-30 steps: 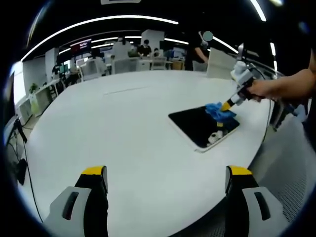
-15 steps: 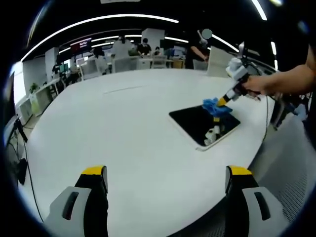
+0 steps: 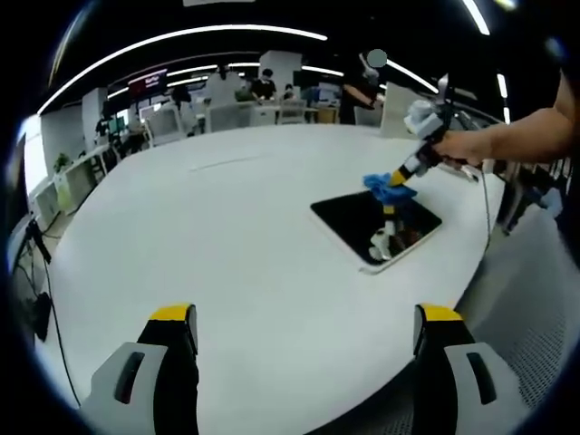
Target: Wipe the mirror surface with the cleaning cloth until all visible marks leave the cleaned area.
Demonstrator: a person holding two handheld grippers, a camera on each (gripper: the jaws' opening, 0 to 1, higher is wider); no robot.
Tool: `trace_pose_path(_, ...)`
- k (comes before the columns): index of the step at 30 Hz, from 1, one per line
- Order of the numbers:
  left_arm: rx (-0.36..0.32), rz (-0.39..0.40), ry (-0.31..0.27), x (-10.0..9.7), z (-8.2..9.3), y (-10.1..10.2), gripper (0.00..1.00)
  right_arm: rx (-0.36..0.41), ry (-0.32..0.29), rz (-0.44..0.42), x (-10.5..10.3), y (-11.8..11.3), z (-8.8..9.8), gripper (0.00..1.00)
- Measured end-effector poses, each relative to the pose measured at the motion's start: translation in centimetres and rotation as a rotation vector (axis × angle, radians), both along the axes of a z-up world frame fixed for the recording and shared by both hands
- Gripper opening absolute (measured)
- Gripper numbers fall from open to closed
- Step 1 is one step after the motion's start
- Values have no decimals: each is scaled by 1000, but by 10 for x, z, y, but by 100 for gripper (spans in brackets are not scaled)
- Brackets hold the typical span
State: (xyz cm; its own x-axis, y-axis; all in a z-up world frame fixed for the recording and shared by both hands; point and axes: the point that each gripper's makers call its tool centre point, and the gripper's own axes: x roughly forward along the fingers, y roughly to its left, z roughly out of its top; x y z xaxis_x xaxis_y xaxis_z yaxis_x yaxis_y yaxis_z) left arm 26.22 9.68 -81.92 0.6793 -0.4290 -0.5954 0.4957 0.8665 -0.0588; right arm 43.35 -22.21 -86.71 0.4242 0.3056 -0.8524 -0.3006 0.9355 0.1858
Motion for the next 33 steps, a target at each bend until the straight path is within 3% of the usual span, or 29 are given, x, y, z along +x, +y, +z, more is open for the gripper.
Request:
trace_pose_path(16,4,-19,6,-1,-4,-2,99,-4,-20,6,7,-1,-2,0)
trace_pose_path(24,4,-10,1,0,-3,-1,99,25,-52,7,-2,-3,16,0)
trace_pose_path(33,-2,3,0,1,-1,0,99,36,-71,-12,-16,-22,28,0)
